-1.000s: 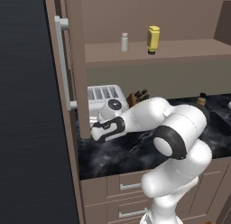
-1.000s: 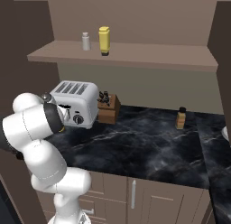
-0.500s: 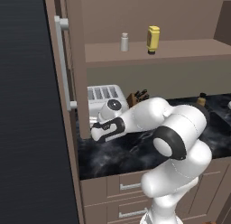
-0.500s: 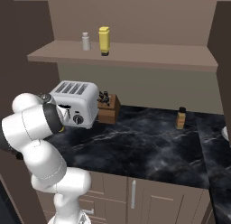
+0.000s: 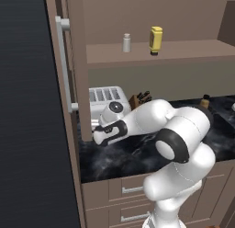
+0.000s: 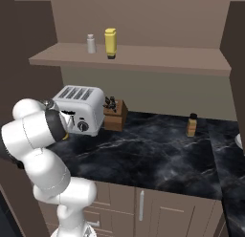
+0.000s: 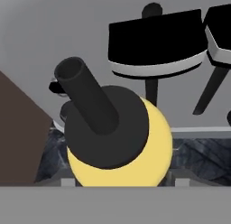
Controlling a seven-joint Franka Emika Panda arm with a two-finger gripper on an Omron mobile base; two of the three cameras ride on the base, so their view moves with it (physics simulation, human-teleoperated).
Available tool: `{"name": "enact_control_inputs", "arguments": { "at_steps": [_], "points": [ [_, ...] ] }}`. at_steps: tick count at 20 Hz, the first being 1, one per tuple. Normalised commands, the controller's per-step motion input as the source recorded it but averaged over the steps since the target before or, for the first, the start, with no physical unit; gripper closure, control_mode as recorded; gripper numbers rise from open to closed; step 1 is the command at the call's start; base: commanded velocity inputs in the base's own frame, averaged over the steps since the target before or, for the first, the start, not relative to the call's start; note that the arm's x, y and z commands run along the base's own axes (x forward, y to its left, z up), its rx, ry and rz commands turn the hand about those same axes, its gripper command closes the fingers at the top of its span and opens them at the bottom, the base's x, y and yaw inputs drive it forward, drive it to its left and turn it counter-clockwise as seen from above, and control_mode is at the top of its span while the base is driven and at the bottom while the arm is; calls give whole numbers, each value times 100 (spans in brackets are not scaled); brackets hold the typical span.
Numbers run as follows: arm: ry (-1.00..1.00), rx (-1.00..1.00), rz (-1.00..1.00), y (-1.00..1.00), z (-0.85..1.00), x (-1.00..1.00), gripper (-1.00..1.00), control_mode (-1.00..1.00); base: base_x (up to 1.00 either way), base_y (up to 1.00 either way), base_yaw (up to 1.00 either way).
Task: There are various items on the counter. Only move the condiments/shakers into the cabinet.
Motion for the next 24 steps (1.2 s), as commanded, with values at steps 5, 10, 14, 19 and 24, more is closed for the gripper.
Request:
{"name": "enact_control_inputs", "arguments": {
  "at_steps": [5, 10, 14, 19, 24],
  "points": [
    [0, -5, 0, 0, -3, 3, -100, -100, 0, 0, 0],
    [-4, -9, 0, 0, -12, 7, -100, -100, 0, 0, 0],
    [-5, -8, 0, -1, -15, 6, -100, -100, 0, 0, 0],
    [0, -5, 0, 0, -10, 0, -100, -100, 0, 0, 0],
    [0, -1, 0, 0, -4, 0, 100, -100, 0, 0, 0]
  ]
}}
